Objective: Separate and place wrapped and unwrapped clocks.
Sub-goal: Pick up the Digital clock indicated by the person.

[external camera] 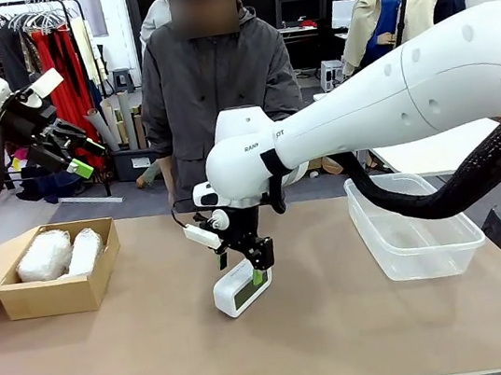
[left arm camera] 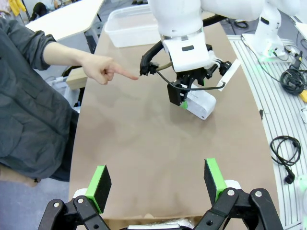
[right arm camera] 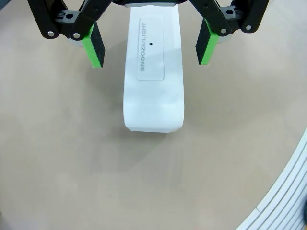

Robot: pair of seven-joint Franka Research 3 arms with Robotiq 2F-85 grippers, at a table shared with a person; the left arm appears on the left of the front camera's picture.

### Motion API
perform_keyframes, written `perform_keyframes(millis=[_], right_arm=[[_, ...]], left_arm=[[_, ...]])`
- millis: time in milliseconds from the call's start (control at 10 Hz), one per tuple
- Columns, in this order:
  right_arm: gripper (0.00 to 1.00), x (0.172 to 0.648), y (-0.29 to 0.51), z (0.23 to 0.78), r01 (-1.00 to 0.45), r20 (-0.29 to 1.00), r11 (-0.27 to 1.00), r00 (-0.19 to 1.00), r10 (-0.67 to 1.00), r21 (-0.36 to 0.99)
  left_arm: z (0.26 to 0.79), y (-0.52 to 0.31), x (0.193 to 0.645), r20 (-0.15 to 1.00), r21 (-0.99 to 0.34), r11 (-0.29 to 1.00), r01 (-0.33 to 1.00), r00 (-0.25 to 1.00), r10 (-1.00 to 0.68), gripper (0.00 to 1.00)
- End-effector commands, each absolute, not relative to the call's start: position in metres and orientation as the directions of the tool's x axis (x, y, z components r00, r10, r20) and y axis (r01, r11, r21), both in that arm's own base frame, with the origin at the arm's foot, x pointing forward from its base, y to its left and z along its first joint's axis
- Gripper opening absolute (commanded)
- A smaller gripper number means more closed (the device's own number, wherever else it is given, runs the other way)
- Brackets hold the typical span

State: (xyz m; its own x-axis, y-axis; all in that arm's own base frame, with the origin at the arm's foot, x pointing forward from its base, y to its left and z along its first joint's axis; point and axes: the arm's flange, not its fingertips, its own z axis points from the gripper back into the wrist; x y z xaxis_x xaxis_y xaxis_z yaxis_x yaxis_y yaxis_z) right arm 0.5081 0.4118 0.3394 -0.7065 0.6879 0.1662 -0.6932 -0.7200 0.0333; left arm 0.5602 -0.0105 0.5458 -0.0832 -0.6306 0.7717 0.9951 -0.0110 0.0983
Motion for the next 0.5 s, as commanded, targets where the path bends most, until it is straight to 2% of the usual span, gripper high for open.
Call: perform_keyframes(millis=[0, 200, 300, 400], right_arm=[[1.0, 0.514, 0.4199, 0.333, -0.703, 0.135, -0.708, -0.697, 0.705, 0.067], [1.0, 0.5149, 0.4202, 0.3298, -0.702, 0.125, -0.708, -0.698, 0.705, 0.076], [0.96, 0.5141, 0.4188, 0.3304, -0.669, 0.101, -0.74, -0.733, 0.672, 0.073], [0.76, 0.5141, 0.4189, 0.3305, -0.677, 0.103, -0.731, -0.724, 0.683, 0.084]], left_arm=[[0.5479, -0.0102, 0.5597, 0.778, 0.102, -0.006, 0.995, -0.083, -0.623, 1.0], [0.5479, -0.0102, 0.5597, 0.778, 0.102, -0.006, 0.995, -0.083, -0.623, 1.0], [0.5479, -0.0102, 0.5597, 0.778, 0.102, -0.006, 0.995, -0.083, -0.623, 1.0], [0.5479, -0.0102, 0.5597, 0.778, 0.102, -0.006, 0.995, -0.083, -0.623, 1.0]])
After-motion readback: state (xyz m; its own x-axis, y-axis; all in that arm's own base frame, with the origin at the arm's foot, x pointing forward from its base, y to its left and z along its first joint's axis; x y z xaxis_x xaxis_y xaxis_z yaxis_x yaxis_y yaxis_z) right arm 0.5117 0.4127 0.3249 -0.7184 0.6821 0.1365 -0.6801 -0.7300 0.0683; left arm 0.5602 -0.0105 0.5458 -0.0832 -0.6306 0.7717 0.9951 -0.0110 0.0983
